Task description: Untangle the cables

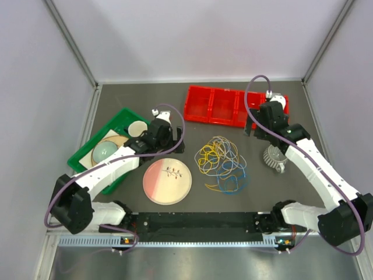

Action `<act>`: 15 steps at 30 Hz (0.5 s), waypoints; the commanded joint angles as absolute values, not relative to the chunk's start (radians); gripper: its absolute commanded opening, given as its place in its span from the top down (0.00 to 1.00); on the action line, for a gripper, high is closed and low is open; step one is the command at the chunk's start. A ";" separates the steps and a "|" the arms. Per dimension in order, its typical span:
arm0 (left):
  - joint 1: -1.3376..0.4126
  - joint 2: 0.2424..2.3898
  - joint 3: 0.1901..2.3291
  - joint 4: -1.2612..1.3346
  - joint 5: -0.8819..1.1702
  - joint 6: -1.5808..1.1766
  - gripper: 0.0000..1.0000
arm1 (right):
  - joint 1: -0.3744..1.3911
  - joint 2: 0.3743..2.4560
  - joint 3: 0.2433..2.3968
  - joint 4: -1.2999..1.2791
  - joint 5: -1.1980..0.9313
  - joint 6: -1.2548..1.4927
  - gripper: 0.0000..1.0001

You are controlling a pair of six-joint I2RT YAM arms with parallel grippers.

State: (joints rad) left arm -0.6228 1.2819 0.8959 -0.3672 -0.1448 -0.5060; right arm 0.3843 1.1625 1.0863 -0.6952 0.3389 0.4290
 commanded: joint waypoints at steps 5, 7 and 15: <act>-0.627 1.327 0.953 -0.365 -0.094 -0.508 0.01 | 0.390 1.158 1.062 -0.663 0.338 0.426 0.01; -0.626 1.335 0.954 -0.365 -0.086 -0.505 0.01 | 0.390 1.157 1.054 -0.661 0.318 0.425 0.01; -0.634 1.336 0.936 -0.354 -0.055 -0.512 0.01 | 0.411 1.065 0.951 -0.537 0.056 0.385 0.01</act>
